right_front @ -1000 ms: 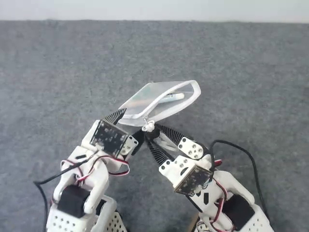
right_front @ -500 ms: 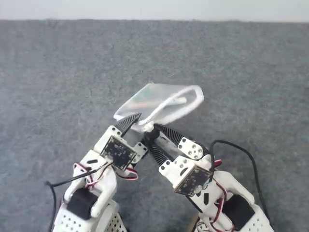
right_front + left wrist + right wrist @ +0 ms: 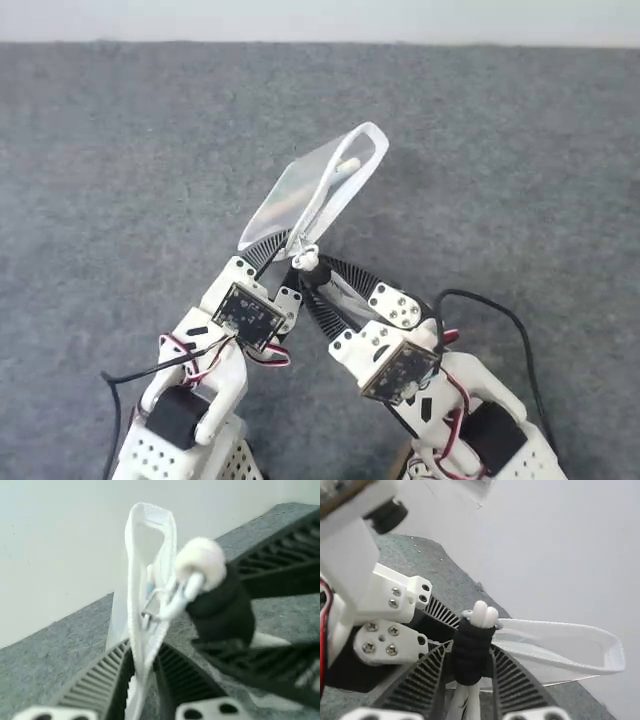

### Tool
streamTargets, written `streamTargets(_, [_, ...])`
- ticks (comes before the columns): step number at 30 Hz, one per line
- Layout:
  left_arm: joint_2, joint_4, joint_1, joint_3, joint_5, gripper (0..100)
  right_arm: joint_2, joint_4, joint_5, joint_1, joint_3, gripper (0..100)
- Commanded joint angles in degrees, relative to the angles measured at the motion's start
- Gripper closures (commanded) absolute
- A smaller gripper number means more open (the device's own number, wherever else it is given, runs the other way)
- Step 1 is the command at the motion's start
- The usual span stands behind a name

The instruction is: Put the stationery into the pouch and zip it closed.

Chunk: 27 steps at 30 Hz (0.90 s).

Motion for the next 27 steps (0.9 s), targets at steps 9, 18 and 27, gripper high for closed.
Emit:
streamTargets(9, [-1.41, 11.25, 0.09, -7.08, 0.88, 99, -0.66, -6.29, -2.11, 5.76, -3.52, 99.3])
streamTargets(18, [-1.41, 11.43, -4.31, -7.6, 1.23, 99, -0.57, -10.68, -8.35, 11.47, -3.43, 99.3])
streamTargets(27, [-1.41, 11.43, -4.57, -7.43, 0.97, 99, -0.48, -10.77, -8.35, 11.56, -3.96, 99.3])
